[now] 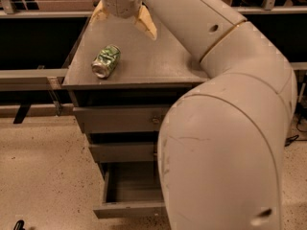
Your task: Place green can into bottom drawer
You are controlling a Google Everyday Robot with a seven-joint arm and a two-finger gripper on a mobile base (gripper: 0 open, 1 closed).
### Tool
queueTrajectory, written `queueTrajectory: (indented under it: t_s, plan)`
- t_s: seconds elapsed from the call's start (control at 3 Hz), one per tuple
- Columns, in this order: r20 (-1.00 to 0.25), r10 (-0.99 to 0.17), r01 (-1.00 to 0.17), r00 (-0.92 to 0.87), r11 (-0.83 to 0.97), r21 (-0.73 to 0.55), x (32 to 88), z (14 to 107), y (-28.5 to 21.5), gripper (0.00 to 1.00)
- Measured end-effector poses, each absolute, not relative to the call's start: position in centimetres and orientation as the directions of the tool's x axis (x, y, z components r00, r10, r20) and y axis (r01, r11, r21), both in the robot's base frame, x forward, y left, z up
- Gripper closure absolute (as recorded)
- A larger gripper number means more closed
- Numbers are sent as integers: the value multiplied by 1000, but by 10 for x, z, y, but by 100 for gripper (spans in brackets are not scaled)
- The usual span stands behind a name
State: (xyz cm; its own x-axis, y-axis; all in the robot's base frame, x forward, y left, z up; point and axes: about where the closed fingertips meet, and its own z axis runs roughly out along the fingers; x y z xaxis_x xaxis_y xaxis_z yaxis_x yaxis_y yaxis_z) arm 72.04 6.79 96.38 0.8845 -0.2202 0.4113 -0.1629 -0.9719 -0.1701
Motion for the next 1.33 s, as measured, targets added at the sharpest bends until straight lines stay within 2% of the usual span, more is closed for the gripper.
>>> queueTrajectory:
  t_s: [1.33]
  plan:
    - [384,-242,-187,891,-967,-173,768,923,85,0]
